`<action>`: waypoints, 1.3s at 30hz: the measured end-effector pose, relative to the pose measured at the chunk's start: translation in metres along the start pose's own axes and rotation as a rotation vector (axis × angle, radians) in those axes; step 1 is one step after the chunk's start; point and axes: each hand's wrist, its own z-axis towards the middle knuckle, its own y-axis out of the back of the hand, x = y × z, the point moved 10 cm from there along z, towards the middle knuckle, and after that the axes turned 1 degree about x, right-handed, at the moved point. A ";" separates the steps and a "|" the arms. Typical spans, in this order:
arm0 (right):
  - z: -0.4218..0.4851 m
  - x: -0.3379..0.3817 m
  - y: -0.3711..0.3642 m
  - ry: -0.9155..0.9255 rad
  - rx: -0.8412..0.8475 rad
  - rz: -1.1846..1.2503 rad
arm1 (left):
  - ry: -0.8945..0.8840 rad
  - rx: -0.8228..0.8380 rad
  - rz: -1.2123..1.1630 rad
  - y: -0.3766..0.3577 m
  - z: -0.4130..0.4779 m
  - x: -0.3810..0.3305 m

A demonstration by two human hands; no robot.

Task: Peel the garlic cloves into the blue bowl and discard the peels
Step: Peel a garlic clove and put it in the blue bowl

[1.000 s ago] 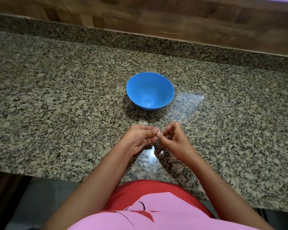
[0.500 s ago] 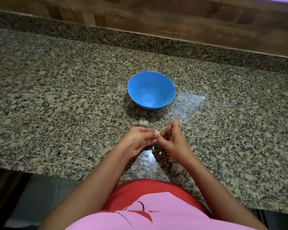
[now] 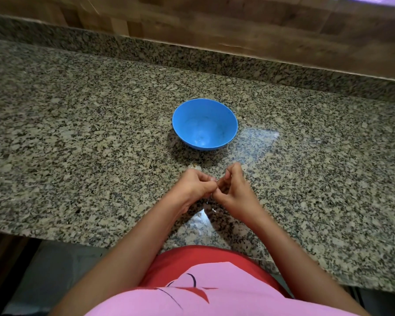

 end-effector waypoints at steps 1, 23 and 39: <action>-0.001 0.000 -0.001 0.000 -0.002 -0.001 | 0.002 -0.004 0.020 0.000 0.001 0.001; 0.015 -0.039 -0.012 -0.367 0.039 0.519 | -0.022 -0.168 -0.097 0.035 0.004 0.017; 0.016 -0.016 0.005 0.017 0.007 -0.610 | -0.714 -0.433 0.823 -0.003 -0.054 0.002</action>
